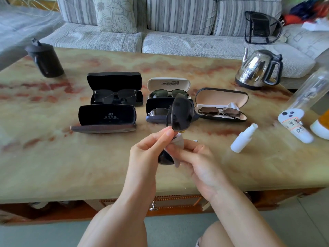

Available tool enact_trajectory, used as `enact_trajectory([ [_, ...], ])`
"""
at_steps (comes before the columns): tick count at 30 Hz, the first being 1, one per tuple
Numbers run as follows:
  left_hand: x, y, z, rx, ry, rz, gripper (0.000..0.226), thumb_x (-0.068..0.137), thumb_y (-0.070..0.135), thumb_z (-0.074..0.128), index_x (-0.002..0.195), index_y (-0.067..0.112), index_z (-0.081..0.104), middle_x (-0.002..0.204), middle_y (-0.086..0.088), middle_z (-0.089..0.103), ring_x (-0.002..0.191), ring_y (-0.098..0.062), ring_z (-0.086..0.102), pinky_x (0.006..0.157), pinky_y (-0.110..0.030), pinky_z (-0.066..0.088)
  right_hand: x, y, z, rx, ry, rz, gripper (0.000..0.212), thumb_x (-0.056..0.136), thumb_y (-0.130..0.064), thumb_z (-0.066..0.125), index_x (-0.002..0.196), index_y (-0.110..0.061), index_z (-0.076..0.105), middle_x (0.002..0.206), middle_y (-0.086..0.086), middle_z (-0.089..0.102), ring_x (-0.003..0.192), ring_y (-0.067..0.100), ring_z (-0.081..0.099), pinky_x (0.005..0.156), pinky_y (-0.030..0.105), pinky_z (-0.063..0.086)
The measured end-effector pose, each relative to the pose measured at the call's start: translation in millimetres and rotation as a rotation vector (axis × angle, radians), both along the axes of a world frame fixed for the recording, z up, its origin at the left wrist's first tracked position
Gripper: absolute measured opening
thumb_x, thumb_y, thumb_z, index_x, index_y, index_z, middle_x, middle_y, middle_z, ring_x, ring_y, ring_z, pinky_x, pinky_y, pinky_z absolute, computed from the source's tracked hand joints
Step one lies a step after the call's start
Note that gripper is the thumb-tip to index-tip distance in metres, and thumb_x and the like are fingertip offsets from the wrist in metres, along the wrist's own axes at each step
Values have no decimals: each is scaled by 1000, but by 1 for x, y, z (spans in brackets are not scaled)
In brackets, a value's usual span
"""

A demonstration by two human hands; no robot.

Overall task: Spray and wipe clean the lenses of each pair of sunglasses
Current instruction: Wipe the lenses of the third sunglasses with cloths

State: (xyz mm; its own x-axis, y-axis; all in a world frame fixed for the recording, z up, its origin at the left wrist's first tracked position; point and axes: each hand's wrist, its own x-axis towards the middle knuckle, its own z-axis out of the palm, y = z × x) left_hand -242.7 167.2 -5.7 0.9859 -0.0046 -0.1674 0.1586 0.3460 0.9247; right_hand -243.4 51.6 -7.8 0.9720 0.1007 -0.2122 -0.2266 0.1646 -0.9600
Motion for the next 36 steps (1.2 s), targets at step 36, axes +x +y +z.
enact_trajectory([
  [36, 10, 19, 7, 244, -192, -169, 19, 76, 32, 66, 72, 17, 76, 78, -9, 74, 79, -16, 64, 77, -20, 52, 0, -16, 9, -99, -147, 58, 33, 72, -39, 68, 84, -10, 79, 74, 4, 75, 76, 13, 69, 74, 19, 49],
])
